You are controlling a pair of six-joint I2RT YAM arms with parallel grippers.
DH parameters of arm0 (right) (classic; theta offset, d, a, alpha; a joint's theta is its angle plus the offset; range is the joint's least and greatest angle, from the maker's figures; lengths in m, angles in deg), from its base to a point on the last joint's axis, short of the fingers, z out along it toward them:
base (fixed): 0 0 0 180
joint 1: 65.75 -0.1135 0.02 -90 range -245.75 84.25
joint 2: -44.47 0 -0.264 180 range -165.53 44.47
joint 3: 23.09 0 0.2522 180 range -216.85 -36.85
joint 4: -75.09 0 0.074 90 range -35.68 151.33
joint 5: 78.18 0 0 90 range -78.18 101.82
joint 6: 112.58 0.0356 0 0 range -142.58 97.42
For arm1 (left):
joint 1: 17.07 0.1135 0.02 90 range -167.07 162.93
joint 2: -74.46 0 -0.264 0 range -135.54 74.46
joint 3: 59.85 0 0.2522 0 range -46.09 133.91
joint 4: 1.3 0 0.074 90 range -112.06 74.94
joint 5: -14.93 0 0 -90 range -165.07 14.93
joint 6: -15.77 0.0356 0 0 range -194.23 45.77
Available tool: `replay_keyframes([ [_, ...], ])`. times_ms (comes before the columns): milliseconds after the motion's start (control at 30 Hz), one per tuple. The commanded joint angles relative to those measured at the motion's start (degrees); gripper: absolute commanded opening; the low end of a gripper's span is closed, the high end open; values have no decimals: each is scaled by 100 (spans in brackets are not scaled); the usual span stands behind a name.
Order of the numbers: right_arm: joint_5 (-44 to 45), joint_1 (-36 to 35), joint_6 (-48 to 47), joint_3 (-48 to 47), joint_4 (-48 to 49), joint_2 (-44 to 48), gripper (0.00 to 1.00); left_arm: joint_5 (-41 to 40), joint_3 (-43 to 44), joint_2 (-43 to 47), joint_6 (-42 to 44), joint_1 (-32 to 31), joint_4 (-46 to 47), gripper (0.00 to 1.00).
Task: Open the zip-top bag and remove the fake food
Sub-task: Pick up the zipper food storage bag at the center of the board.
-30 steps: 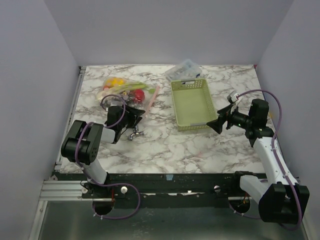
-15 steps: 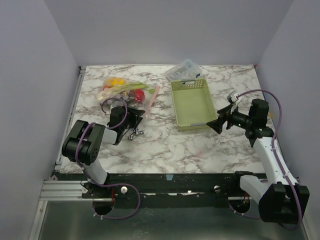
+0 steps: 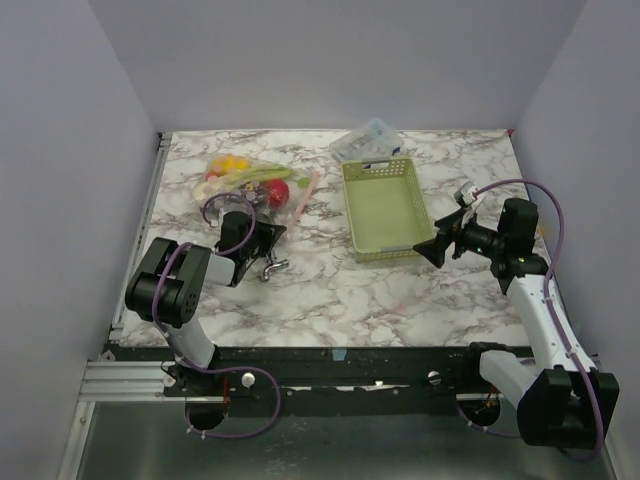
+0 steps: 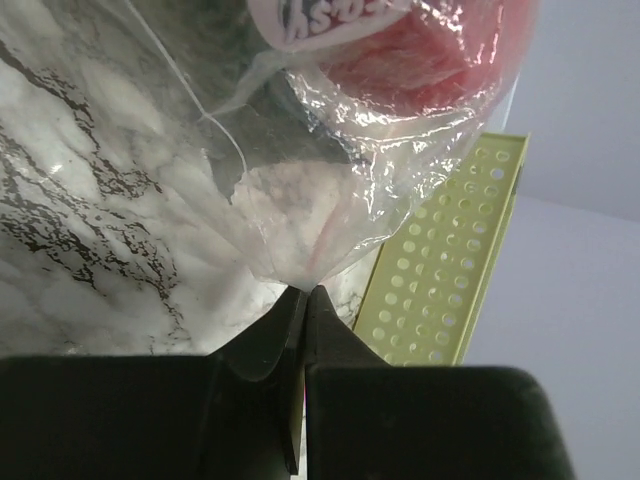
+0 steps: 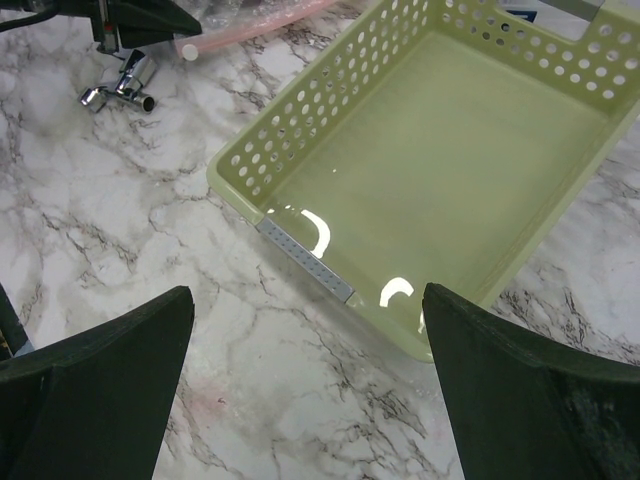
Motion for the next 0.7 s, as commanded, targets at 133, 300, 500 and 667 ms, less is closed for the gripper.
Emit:
replay_keyframes([
  [133,-188,-12,-97,-17,-40,76,100,273,425,895,1186,30,-536,0],
  [300,-228,-12,-98,-18,-50,64,100,456,1091,1543,2148,103,-1735,0],
  [500,-318,-8,-113,-2,-60,30,100,192,2246,2348,3469,132,-3389,0],
  [667,-490,-13,-198,8,-114,19,100,23,2908,2891,4087,167,-4228,0],
])
